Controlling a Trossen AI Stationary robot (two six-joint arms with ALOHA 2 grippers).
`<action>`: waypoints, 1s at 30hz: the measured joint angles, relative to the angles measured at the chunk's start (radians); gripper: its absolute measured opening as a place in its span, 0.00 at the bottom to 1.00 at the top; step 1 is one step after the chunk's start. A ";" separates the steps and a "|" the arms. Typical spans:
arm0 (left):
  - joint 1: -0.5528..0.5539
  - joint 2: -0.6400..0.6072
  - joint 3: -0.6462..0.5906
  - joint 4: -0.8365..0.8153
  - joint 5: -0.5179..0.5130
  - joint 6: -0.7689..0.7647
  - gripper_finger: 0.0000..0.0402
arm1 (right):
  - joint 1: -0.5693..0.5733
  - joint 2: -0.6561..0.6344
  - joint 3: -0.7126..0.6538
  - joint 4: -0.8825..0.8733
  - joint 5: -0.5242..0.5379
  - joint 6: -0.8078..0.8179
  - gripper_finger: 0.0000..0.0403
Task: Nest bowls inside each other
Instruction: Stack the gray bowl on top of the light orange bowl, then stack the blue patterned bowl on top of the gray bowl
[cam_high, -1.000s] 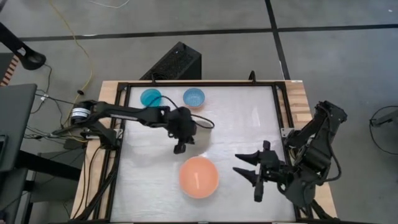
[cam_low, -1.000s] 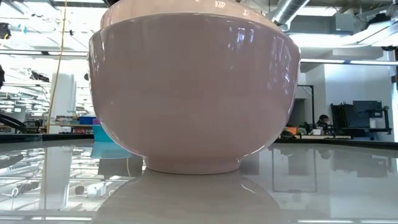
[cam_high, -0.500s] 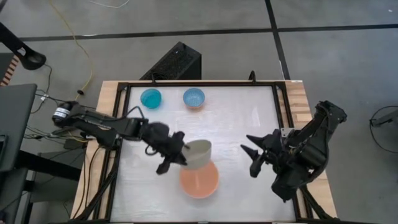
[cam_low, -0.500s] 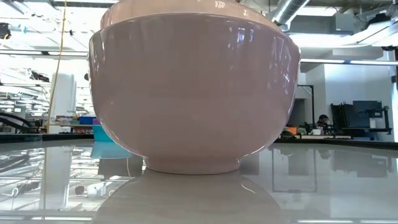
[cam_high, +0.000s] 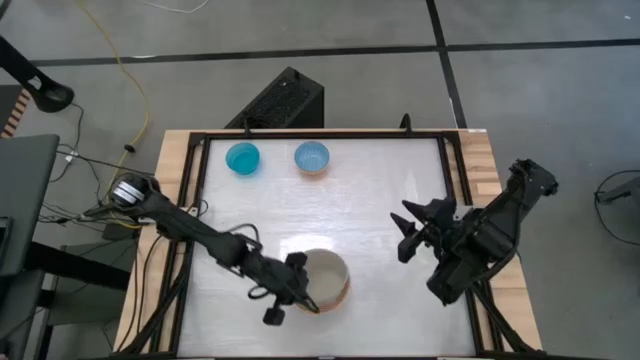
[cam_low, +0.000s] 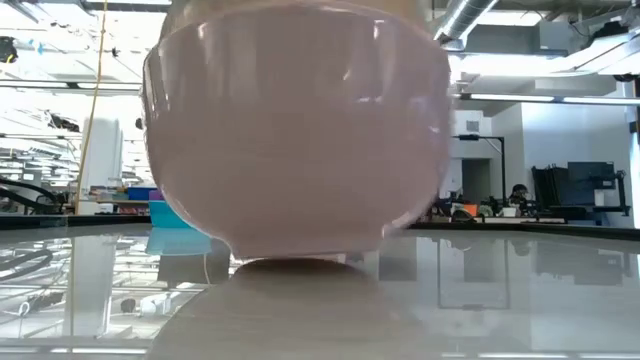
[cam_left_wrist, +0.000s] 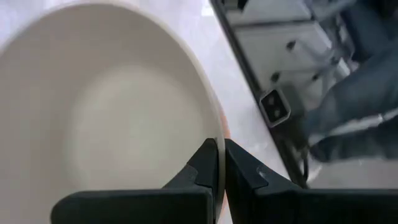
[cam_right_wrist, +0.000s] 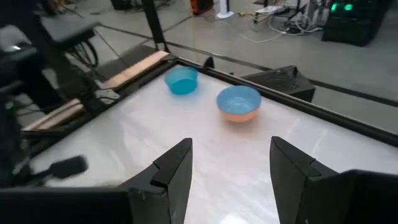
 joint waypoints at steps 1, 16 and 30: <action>-0.005 0.028 0.023 -0.021 -0.008 0.005 0.00 | -0.019 -0.002 0.000 0.000 -0.013 -0.012 0.45; 0.015 0.174 0.250 -0.333 -0.155 -0.001 0.08 | -0.396 0.000 -0.026 0.425 -0.403 -0.756 0.43; 0.022 0.124 0.249 -0.254 -0.160 -0.078 0.38 | -0.767 0.000 -0.303 0.938 -0.832 -1.187 0.40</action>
